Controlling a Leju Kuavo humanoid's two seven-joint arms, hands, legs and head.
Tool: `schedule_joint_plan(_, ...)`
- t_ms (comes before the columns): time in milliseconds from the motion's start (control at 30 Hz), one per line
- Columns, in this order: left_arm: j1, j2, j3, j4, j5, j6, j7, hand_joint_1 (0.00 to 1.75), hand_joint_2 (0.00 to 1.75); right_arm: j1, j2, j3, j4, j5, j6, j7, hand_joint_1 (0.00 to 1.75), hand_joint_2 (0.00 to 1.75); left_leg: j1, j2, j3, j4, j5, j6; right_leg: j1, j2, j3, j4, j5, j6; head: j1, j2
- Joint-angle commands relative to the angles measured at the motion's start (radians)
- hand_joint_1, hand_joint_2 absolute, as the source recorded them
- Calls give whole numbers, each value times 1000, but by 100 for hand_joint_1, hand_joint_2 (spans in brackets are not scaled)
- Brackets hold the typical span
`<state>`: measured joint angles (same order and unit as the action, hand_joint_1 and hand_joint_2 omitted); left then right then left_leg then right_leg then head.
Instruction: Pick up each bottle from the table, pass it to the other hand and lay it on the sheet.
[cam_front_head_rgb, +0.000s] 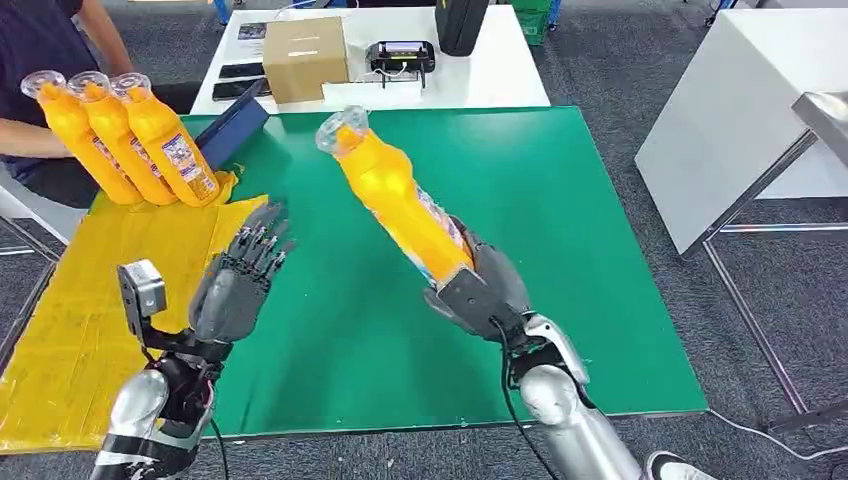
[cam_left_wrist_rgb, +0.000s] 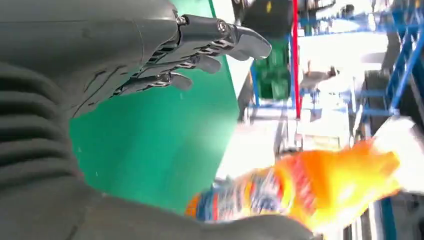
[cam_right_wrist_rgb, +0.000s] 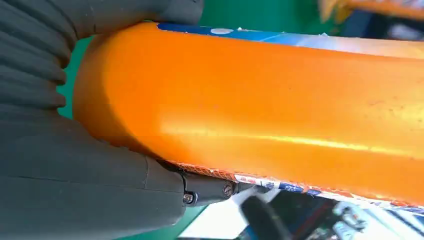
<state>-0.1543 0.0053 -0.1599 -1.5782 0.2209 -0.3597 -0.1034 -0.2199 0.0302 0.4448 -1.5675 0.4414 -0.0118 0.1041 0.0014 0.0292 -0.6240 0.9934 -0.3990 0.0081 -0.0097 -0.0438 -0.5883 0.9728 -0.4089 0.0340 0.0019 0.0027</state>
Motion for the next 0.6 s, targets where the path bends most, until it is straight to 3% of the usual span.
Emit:
schedule_joint_plan(33,-7,-2,-92,-22,-17,-14,-24,0,175,-88,27,113,96,-47,19,14,175,175,1,0,3,0,-2,-1,0,4,3,-1,-1,-1,0,0)
schedule_joint_plan(367,-21,2,-127,-8,-25,-59,-50,0,175,-134,35,308,154,-88,112,6,175,175,1,0,2,0,-1,-1,0,4,2,0,-1,-1,0,0)
schedule_joint_plan(600,-30,1,-127,-3,-27,-62,-53,0,175,-149,25,352,168,-105,142,5,175,175,1,-2,1,0,-1,0,0,2,1,-1,-1,-1,0,0)
